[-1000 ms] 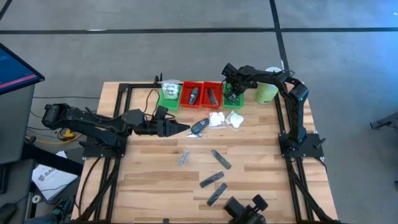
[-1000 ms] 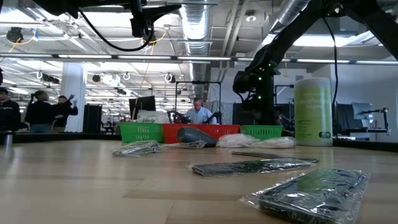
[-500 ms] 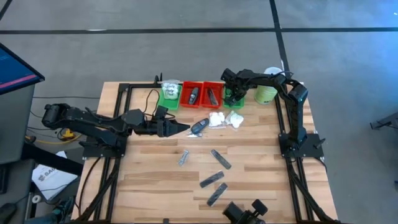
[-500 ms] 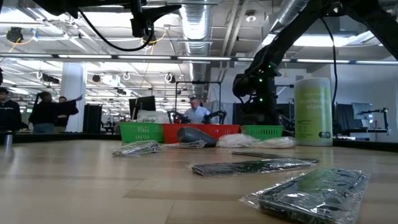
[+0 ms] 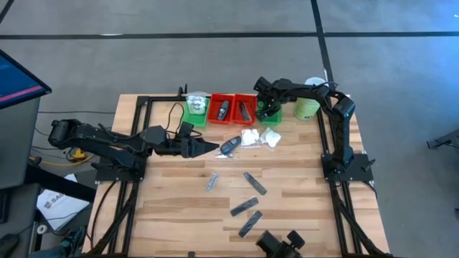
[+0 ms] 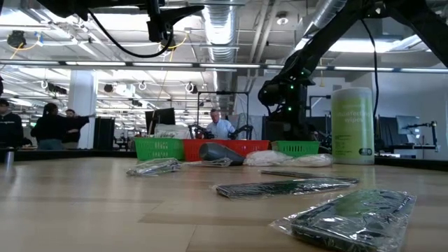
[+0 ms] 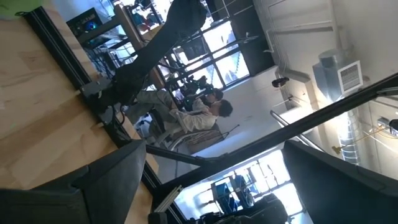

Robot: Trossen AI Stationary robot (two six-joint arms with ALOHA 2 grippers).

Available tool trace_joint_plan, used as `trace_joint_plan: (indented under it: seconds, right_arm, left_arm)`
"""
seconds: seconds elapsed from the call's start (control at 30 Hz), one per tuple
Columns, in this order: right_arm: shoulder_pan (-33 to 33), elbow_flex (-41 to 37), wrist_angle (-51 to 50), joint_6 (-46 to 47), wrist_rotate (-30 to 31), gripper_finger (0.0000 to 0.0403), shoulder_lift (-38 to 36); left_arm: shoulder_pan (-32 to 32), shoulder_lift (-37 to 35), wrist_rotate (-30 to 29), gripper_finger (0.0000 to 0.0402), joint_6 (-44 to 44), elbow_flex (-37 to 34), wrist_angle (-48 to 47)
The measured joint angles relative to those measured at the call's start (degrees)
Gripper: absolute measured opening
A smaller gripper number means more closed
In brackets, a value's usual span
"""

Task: Pick & Place Travel size toiletries
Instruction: Put the nail cutter into the right green basket, then put the comb into the right red basket

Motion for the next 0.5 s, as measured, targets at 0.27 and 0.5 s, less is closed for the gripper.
trace_joint_plan:
  seconds: [0.27,0.5]
  right_arm:
    - [-1.0,2.3,-3.9,0.1,2.1,0.0000,0.0]
    - [-1.7,12.8,-9.5,0.1,4.4,0.0000,-2.2]
  left_arm:
    - [0.0,0.0,0.0,0.0374,0.0,0.0,0.0]
    - [0.0,0.0,0.0,0.0374,0.0,0.0,0.0]
